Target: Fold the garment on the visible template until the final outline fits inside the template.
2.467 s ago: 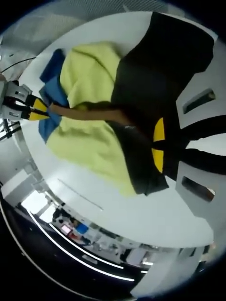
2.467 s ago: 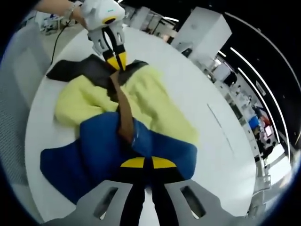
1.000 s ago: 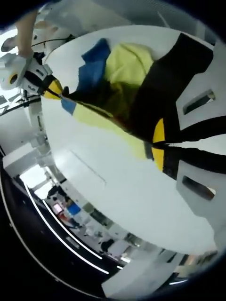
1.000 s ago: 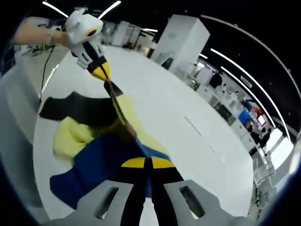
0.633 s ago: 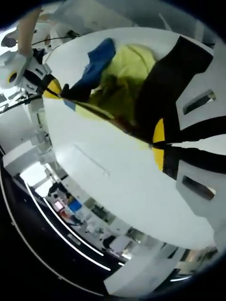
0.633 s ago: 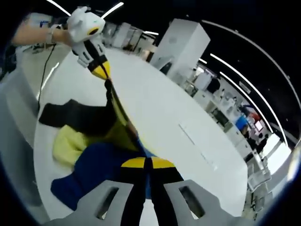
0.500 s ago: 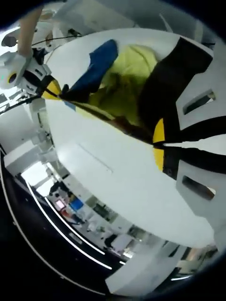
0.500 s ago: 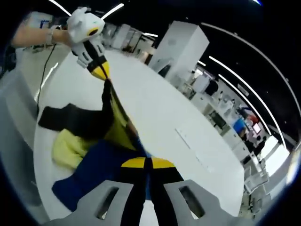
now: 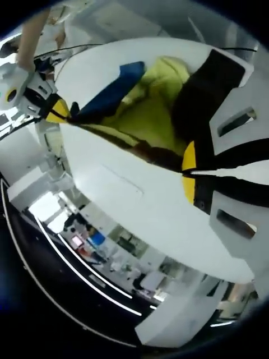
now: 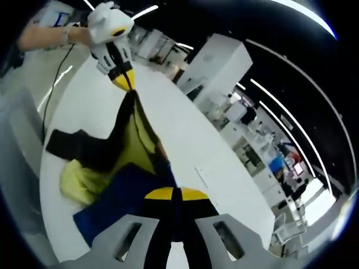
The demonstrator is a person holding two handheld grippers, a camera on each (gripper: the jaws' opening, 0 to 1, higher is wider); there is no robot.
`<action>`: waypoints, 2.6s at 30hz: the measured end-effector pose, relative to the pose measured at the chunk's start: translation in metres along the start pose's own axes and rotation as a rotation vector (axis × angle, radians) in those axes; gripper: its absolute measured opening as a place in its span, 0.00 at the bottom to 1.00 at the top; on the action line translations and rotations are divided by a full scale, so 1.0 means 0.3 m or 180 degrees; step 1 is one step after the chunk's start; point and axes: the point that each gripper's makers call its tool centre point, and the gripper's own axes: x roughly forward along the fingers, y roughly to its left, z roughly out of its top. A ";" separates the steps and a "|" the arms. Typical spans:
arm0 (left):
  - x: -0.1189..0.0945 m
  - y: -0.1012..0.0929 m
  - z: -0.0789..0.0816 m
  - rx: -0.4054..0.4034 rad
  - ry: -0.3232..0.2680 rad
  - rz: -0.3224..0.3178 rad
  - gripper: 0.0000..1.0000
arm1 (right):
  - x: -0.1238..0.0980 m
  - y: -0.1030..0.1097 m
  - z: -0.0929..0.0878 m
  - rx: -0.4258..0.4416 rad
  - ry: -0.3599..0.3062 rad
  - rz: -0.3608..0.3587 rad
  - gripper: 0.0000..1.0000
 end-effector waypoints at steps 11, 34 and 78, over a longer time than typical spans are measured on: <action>-0.115 0.116 0.118 0.0175 -0.0125 0.0223 0.00 | -0.077 -0.095 0.124 -0.0137 -0.0150 -0.0105 0.02; -0.316 0.293 0.291 0.0644 -0.0165 0.0573 0.00 | -0.199 -0.263 0.368 -0.0595 -0.0288 -0.0175 0.02; -0.624 0.227 0.450 0.1239 -0.0149 0.0650 0.00 | -0.467 -0.206 0.525 -0.0936 -0.0396 -0.0081 0.02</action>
